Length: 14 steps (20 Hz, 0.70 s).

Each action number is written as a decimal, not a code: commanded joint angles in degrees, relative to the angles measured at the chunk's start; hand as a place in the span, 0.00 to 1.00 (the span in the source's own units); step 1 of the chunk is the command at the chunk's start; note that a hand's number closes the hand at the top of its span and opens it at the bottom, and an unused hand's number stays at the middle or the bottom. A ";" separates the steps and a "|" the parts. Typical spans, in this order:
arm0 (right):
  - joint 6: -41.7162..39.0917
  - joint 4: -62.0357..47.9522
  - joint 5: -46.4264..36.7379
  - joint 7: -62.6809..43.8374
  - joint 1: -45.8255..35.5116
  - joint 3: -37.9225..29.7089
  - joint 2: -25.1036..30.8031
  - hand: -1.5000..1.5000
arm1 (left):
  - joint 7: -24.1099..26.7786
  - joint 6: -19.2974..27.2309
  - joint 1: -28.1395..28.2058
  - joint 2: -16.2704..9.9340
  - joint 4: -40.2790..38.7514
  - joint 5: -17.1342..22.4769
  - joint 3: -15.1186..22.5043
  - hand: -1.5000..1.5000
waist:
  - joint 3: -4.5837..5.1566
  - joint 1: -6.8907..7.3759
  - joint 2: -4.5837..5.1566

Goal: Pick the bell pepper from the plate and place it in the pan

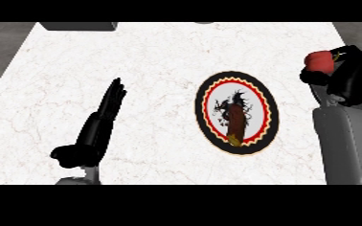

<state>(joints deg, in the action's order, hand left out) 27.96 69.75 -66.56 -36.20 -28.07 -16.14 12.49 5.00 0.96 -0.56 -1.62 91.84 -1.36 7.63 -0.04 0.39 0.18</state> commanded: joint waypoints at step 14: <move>23.53 -37.96 19.20 32.22 -6.88 -16.21 19.73 1.00 | 0.41 -0.14 -0.67 0.50 -0.63 -0.22 0.00 0.50 | -0.18 1.27 0.48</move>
<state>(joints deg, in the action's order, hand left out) 48.36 40.03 -53.57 -13.04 -33.69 -28.93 28.79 5.21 0.31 -2.21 -1.86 90.72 -0.85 6.68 -0.15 1.29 0.55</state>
